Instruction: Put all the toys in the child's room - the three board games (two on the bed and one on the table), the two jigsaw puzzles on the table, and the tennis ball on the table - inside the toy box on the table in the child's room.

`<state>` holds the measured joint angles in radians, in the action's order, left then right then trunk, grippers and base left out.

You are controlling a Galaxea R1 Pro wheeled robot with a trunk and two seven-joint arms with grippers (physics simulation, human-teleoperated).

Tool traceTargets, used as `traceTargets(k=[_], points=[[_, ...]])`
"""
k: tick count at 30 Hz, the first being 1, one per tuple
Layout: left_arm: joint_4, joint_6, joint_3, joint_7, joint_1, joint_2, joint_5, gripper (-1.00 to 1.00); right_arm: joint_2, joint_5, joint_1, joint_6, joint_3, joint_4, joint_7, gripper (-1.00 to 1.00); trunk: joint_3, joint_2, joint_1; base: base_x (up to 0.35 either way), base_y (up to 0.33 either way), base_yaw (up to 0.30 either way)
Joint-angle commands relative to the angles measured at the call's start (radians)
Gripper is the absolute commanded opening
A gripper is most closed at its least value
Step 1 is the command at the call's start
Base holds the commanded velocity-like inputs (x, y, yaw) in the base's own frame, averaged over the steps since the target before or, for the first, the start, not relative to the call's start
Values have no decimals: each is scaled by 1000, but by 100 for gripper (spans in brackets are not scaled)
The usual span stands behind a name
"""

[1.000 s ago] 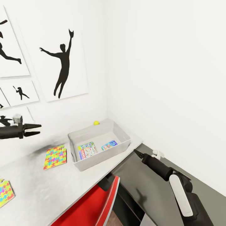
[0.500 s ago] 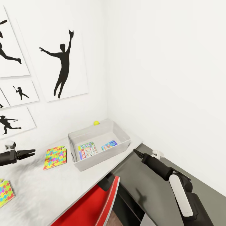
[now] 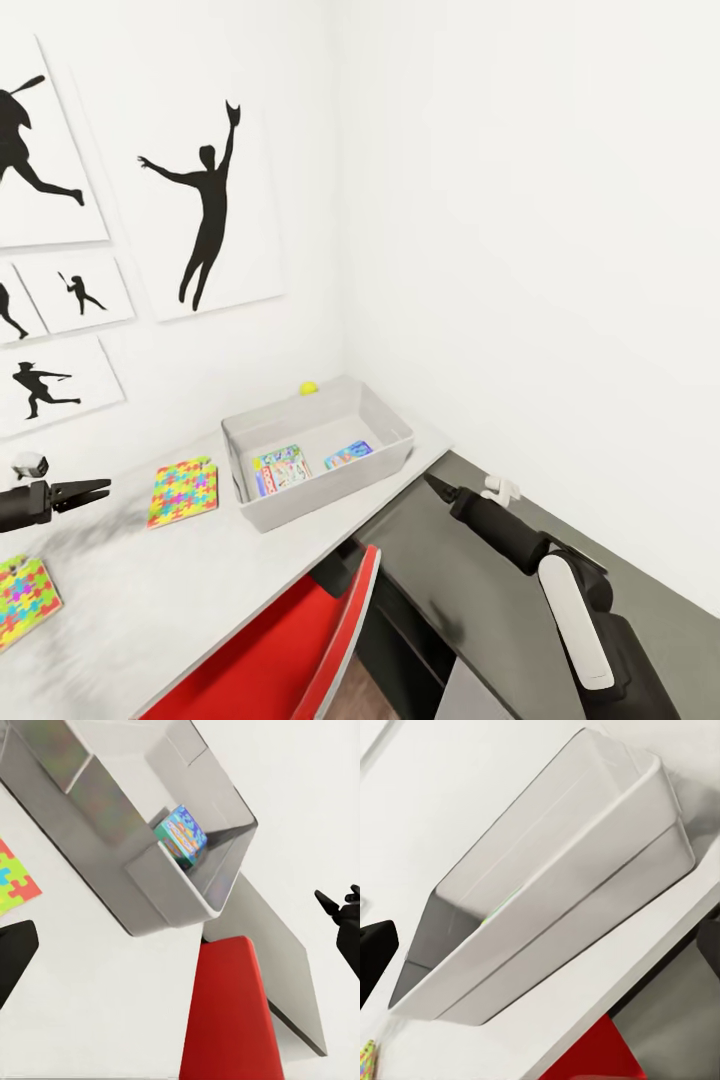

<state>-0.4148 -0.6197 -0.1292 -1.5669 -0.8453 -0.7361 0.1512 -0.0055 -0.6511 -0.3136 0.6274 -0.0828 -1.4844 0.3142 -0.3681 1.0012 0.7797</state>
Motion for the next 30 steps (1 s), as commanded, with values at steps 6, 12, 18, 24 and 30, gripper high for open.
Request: traceTargets(k=[6, 12, 18, 24, 30], points=[[-1, -10, 0, -4, 0, 0, -1, 100, 1, 1, -1, 7, -2, 0, 2, 100, 2, 1, 0, -16, 0, 0], [-1, -9, -1, -4, 1, -1, 0, 100, 1, 2, -1, 7, -2, 0, 2, 100, 2, 1, 0, -19, 0, 0], [-1, -9, 0, -4, 2, -1, 0, 100, 1, 2, -1, 5, 1, -9, 3, 100, 6, 1, 0, -126, -16, 28], [-1, -11, -1, -4, 2, -2, 1, 100, 1, 3, -1, 5, 4, -20, 3, 100, 15, 1, 0, -119, -90, 90], [-1, -11, -1, -4, 2, -1, 1, 100, 1, 4, -1, 4, 9, -23, 2, 100, 24, 1, 0, -15, -15, 142]])
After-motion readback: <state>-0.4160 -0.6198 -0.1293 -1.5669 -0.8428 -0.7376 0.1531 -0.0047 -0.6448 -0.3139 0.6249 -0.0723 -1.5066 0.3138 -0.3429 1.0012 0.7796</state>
